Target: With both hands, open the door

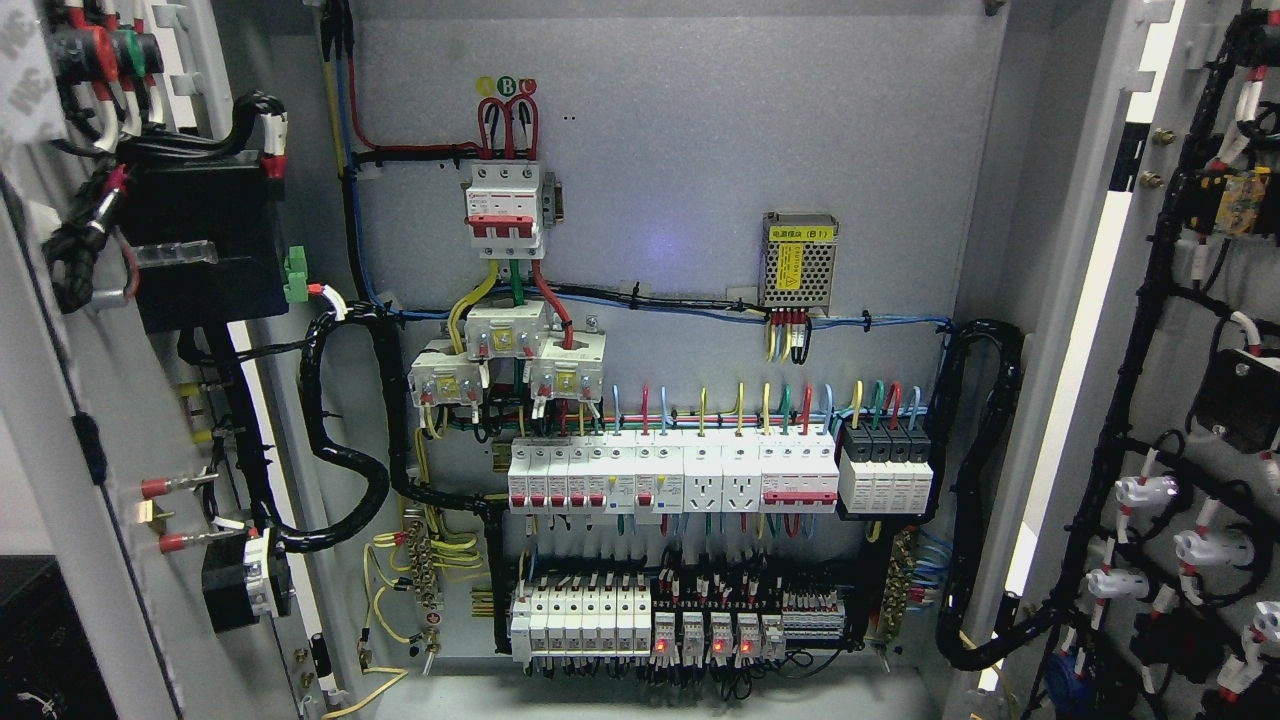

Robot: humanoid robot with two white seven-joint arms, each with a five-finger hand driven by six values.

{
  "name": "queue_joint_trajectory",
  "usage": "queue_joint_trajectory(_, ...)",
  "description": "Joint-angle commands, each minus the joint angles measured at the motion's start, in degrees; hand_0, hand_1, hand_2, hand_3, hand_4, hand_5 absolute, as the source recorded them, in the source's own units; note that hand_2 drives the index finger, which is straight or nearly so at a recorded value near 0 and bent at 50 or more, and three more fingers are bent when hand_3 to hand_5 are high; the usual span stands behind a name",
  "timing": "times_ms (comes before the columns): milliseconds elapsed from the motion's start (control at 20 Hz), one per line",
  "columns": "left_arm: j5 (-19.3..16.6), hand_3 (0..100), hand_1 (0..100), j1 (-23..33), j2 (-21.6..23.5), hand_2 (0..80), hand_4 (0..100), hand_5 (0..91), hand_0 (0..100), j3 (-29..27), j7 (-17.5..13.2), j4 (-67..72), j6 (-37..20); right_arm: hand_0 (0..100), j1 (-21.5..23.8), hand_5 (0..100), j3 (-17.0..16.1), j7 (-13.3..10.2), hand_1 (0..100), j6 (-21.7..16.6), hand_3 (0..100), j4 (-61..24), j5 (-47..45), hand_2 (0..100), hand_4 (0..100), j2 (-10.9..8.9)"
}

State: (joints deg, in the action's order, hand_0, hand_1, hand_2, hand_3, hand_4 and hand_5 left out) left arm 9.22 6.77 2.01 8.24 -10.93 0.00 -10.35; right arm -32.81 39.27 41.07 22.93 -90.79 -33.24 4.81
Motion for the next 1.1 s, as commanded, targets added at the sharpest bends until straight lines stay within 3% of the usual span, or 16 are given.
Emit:
queue_joint_trajectory(0,0.0,0,0,0.0,-0.1,0.0,0,0.0,0,0.0,0.0,-1.8,0.1,0,-1.5,0,2.7,0.2,0,0.0,0,3.3,0.0,0,0,2.22)
queue_joint_trajectory(251,-0.1,0,0,0.0,-0.1,0.0,0,0.0,0,0.0,0.0,-1.9,0.1,0,-3.8,0,3.3,0.2,0,0.0,0,6.5,0.1,0,0,3.62)
queue_joint_trajectory(1052,-0.1,0,0,0.0,-0.1,0.0,0,0.0,0,0.0,0.0,-2.0,0.0,0,-5.3,0,3.0,0.2,0,-0.1,0,9.1,-0.2,0,0,3.63)
